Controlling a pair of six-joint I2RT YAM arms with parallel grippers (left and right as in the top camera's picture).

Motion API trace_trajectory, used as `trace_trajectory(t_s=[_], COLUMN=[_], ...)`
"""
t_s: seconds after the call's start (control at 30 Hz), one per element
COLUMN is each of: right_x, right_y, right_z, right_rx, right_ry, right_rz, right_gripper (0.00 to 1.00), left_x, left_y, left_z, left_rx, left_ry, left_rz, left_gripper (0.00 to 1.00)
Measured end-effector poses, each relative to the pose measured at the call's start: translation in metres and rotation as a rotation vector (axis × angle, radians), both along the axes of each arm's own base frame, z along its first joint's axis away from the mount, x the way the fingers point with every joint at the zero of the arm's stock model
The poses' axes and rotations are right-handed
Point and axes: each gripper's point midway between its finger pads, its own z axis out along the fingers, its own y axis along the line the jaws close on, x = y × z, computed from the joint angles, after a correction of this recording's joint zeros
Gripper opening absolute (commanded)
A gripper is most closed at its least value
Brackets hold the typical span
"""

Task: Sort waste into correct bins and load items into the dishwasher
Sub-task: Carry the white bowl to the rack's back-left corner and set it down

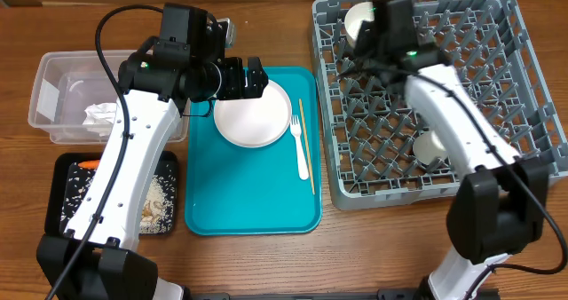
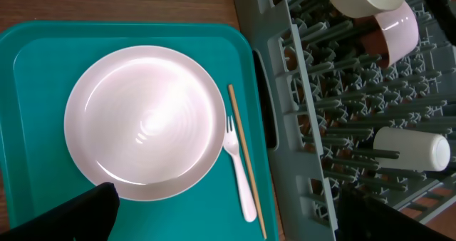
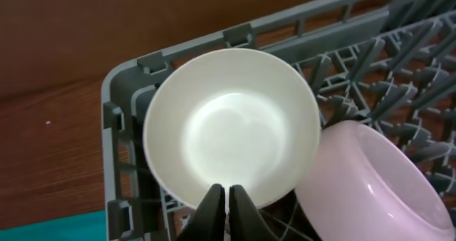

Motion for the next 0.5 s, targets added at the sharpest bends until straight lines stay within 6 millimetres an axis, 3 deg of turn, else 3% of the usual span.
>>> trace_trajectory(t_s=[0.1,0.23,0.3,0.33,0.37,0.5], right_x=[0.001,0.000,-0.001,-0.001,-0.001,0.005], right_y=[-0.008,-0.003,0.000,0.002,0.003,0.005], right_z=[-0.002,-0.004,-0.004,-0.004,-0.003,0.003], right_rx=[0.049,0.090,0.107,0.115,0.121,0.141], right_ry=[0.015,0.029,0.033,0.034,0.032,-0.001], right_rz=[0.008,0.041,0.052,0.052,0.056,0.060], right_gripper=[0.04,0.05,0.19,0.44,0.57,0.63], left_x=[0.000,0.000,0.000,0.000,0.000,0.000], left_y=[0.000,0.000,0.000,0.000,0.000,0.000], left_z=[0.000,0.000,0.000,0.000,0.000,0.000], left_rx=[0.000,0.000,0.000,0.000,0.000,0.000], left_ry=[0.000,0.000,0.000,0.000,0.000,0.000], left_rz=[0.000,0.000,0.000,0.000,0.000,0.000], left_gripper=[1.00,1.00,1.00,1.00,1.00,1.00])
